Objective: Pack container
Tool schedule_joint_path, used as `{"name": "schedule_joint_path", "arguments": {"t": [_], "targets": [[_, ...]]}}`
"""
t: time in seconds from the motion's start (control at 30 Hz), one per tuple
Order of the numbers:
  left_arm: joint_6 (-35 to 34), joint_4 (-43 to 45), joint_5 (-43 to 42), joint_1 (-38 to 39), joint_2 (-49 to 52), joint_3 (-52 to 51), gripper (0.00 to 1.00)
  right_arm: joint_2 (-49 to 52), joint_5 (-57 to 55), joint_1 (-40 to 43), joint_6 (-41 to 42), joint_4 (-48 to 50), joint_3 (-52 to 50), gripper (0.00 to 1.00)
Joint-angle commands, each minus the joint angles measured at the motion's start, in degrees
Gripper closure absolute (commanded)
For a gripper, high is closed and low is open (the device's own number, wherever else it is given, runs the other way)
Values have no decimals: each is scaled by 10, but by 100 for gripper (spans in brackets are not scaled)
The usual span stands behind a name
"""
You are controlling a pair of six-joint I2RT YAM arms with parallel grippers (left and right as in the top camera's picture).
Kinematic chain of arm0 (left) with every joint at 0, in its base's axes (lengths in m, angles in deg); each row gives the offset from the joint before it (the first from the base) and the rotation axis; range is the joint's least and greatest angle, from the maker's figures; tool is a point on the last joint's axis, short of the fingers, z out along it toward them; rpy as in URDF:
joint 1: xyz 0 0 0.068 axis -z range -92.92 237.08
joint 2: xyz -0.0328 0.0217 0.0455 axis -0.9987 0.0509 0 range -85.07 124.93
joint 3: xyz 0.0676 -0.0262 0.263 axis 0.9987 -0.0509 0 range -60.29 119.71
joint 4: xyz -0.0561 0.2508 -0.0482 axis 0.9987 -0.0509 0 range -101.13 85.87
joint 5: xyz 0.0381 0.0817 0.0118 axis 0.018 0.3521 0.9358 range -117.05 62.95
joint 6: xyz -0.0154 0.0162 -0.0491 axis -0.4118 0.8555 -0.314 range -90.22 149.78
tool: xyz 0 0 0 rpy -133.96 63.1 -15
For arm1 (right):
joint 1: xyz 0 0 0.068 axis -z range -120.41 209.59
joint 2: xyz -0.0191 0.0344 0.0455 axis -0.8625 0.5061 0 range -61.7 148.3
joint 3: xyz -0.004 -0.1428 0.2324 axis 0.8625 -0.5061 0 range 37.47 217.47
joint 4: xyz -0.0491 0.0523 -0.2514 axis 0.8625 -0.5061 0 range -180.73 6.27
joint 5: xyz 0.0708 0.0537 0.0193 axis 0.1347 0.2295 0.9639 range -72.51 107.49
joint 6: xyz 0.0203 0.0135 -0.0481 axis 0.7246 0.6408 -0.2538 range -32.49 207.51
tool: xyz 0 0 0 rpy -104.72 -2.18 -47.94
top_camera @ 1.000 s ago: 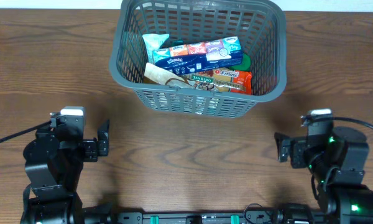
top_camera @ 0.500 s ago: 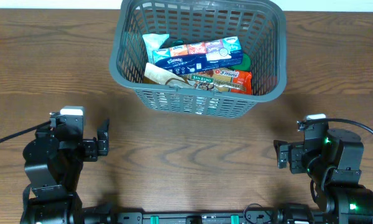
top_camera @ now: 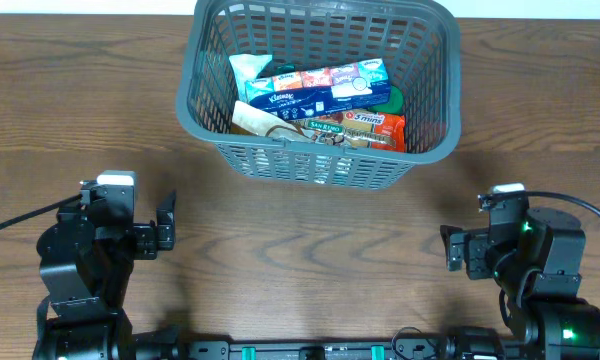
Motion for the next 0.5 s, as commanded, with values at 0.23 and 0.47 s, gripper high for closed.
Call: {"name": "schedule_joint_path", "arguments": {"t": [0.23, 0.47], "targets": [[-3, 1, -6, -1, -3, -2, 1, -219, 66, -61, -13, 77, -83, 1], [-3, 1, -6, -1, -3, -2, 1, -299, 89, -80, -13, 340, -270, 1]]}}
